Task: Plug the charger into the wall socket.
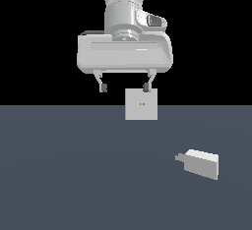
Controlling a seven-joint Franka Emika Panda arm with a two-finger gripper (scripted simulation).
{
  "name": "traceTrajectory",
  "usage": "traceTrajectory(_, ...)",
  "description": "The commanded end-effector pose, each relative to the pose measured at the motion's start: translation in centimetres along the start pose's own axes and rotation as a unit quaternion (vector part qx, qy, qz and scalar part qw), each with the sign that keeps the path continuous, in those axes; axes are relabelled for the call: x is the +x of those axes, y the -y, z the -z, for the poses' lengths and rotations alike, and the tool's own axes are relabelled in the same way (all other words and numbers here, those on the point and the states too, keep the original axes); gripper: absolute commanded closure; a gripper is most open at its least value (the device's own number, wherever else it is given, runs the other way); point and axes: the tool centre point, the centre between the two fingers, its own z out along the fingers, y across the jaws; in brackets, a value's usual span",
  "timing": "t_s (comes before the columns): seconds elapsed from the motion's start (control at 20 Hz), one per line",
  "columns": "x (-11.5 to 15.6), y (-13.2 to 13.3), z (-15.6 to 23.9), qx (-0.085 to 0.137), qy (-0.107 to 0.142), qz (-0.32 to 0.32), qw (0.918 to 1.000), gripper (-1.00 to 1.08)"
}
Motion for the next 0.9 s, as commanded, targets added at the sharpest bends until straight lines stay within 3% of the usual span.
traceTrajectory(0.0,0.0,0.0,0.0,0.000,0.000,0.000,1.0000,-0.92)
traceTrajectory(0.4,-0.6,-0.3,-0.4,0.000,-0.002,0.020,0.9998,-0.92)
traceTrajectory(0.85,-2.6,-1.5,-1.6,-0.001,-0.008,0.087,0.9962,-0.92)
